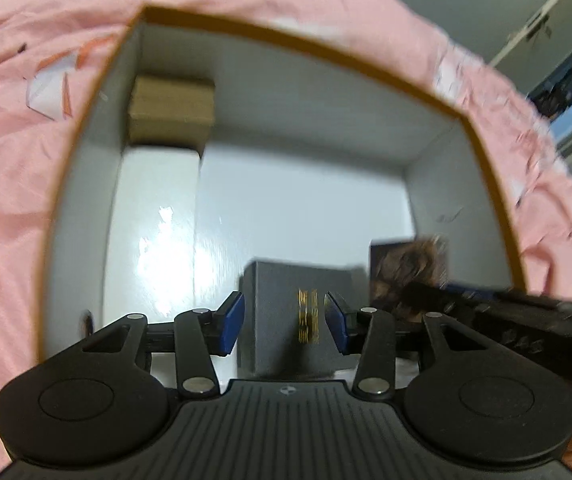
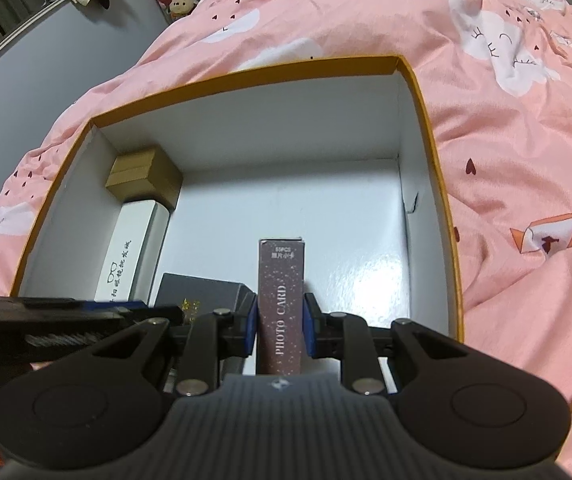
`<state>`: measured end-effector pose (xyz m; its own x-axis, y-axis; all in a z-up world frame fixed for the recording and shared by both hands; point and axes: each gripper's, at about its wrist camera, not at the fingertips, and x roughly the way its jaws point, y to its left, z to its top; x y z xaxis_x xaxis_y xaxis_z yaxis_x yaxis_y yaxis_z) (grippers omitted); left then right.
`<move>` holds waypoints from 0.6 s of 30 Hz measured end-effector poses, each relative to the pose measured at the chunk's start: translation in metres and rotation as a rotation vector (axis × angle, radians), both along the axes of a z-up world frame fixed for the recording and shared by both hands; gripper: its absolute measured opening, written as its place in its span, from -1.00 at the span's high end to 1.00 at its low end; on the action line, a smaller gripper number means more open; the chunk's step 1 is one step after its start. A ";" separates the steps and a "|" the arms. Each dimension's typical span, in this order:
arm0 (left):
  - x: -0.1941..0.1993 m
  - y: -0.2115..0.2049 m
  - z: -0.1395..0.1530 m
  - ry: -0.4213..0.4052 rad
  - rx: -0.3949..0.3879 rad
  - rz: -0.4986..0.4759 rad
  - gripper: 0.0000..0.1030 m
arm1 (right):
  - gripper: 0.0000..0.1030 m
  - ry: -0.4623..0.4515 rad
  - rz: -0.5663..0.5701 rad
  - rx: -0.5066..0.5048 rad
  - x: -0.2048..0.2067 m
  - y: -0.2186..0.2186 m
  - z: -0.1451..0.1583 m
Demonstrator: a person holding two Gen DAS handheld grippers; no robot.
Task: Organize objects
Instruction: 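Carry the grey box and card pack over the shoebox with both grippers, then open the left gripper to drop the grey box while the right gripper releases the card pack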
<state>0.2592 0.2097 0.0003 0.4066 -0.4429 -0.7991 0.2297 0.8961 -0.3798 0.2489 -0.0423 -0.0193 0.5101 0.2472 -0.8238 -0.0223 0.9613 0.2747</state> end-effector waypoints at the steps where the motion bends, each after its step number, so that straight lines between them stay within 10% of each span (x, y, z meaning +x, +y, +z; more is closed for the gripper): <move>1: -0.001 0.006 0.004 -0.017 -0.015 0.011 0.01 | 0.53 0.003 -0.001 -0.001 0.000 0.001 -0.001; 18: -0.004 0.015 0.014 -0.167 -0.053 0.059 0.10 | 0.53 0.141 -0.009 0.205 0.023 0.015 -0.020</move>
<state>0.2550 0.2243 0.0140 0.5578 -0.4545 -0.6945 0.2414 0.8894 -0.3882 0.2721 -0.0272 -0.0389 0.3965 0.4129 -0.8200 0.0386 0.8849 0.4642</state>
